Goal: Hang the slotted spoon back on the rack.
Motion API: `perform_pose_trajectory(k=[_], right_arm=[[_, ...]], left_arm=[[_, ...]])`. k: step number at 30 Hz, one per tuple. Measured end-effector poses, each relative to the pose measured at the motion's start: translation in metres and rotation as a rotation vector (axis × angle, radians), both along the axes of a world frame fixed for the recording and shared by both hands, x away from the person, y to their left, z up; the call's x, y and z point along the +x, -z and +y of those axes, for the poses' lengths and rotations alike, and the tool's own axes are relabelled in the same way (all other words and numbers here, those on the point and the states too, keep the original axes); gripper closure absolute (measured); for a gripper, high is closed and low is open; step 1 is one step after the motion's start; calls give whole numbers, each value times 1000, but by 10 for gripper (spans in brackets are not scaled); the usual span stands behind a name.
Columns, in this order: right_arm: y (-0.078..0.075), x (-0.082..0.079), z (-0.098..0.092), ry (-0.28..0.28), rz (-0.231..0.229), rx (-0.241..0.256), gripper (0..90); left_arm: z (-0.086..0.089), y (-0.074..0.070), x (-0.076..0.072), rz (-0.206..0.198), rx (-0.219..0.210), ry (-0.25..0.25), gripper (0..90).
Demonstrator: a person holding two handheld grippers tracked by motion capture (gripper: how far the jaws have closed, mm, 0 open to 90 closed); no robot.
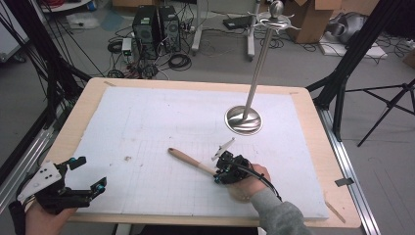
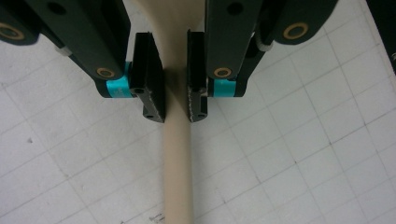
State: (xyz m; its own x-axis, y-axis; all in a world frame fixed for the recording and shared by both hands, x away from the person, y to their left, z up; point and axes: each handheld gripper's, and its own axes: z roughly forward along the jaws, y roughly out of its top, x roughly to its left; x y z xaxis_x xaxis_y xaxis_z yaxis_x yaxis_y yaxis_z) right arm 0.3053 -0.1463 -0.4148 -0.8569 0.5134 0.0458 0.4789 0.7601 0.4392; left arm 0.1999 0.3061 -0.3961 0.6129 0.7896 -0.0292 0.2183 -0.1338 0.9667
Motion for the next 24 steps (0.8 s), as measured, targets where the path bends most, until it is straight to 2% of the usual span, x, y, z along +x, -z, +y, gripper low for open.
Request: perform_pose_trajectory(k=[4, 7, 12, 16, 24], right_arm=[[0, 0, 0, -5, 6, 2, 783], [0, -1, 0, -21, -9, 17, 784], [-4, -1, -1, -31, -29, 67, 783], [-8, -1, -3, -41, -65, 103, 783], [-17, -1, -10, -37, -99, 187, 783]], left_arm=[[0, 0, 0, -1, 0, 0, 21], [0, 0, 0, -2, 1, 1, 21], [0, -1, 0, -4, -1, -1, 21], [0, 0, 0, -2, 1, 0, 21], [0, 0, 0, -2, 0, 2, 21]])
